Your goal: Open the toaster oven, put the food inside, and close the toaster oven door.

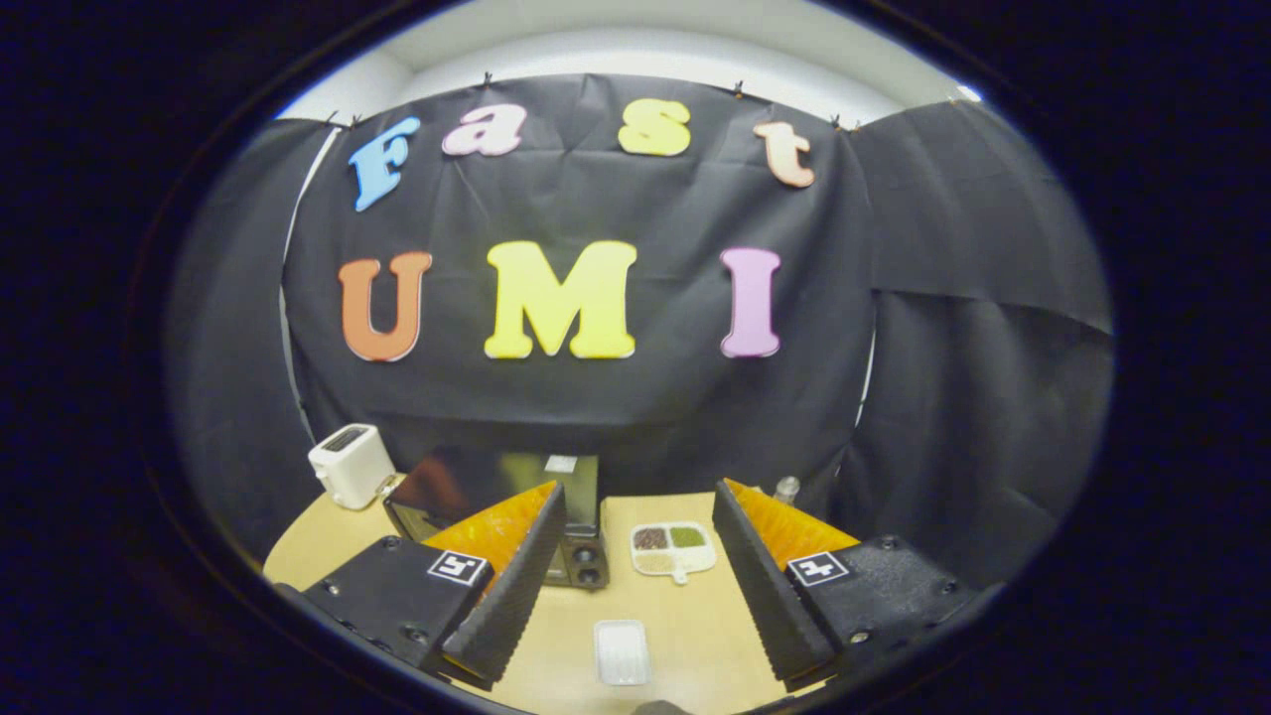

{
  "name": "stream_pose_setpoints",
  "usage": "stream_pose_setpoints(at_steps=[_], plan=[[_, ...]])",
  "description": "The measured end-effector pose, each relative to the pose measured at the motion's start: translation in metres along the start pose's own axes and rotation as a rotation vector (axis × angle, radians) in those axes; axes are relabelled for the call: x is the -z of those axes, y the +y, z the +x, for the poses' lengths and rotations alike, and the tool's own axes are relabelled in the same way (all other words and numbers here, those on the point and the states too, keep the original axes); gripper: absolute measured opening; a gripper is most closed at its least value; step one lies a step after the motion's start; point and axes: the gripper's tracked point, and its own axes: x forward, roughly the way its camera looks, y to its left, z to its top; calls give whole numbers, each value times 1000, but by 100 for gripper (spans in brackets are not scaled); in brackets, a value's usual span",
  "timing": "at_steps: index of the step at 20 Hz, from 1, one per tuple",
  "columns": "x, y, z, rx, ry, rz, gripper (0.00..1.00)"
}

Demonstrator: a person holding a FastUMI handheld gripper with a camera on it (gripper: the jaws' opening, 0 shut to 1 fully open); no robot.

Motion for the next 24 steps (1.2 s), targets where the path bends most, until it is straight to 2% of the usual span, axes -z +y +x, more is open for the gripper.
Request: stream_pose_setpoints(at_steps=[3,10,24], plan=[[-35,-24,-31,-8,-80,22,95],[-61,-72,-64,-3,-146,1,99],[-46,-82,-68,-61,-130,45,99]])
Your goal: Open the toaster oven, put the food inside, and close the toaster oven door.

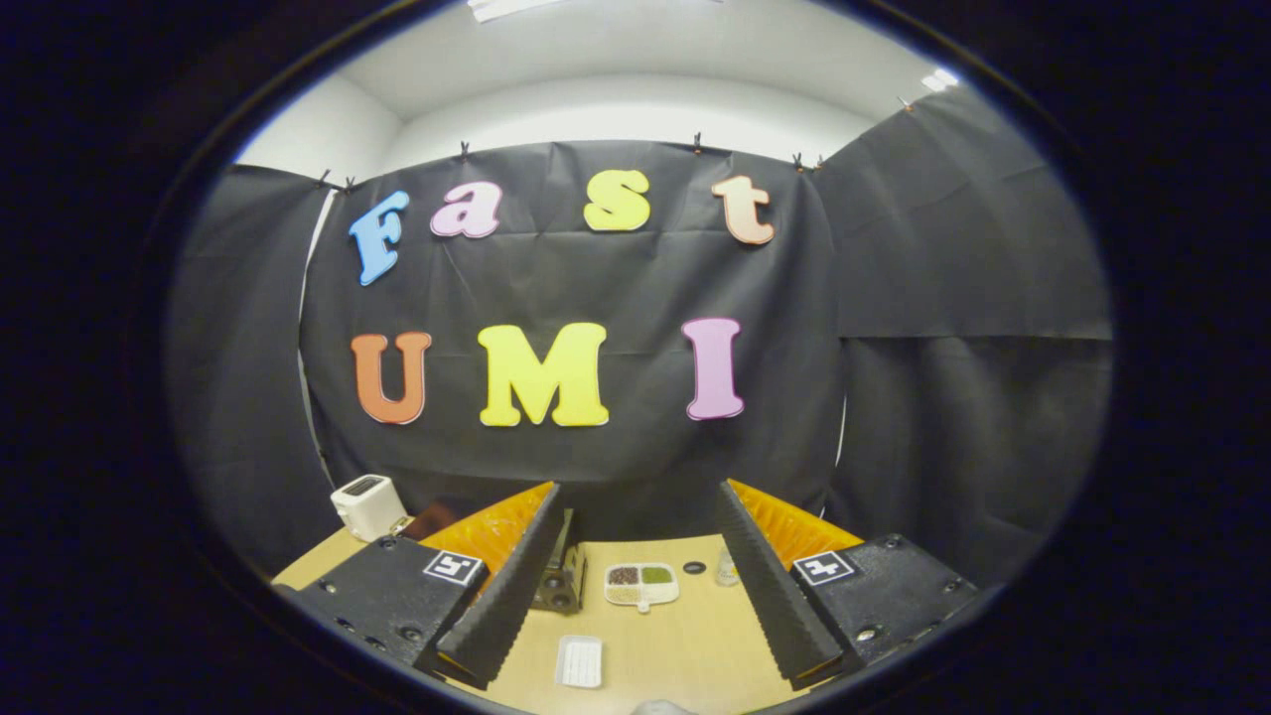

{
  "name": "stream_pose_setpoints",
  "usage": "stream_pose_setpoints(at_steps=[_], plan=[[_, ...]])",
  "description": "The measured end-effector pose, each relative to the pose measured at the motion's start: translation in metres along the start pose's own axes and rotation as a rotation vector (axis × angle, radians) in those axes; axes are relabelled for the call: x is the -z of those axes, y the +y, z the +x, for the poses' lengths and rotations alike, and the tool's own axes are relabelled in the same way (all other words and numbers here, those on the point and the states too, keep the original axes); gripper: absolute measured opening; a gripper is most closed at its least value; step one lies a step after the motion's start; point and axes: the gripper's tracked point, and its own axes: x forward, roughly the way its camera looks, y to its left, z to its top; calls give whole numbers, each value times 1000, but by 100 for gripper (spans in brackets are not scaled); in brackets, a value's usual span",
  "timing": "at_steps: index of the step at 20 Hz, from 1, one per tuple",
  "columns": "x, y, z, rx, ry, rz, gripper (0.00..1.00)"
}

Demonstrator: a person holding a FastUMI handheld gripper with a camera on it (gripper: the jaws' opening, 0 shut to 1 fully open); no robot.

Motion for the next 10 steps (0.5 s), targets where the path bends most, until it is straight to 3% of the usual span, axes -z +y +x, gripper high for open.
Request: stream_pose_setpoints(at_steps=[10], plan=[[1,-1,-5,-6,2,-11,98]])
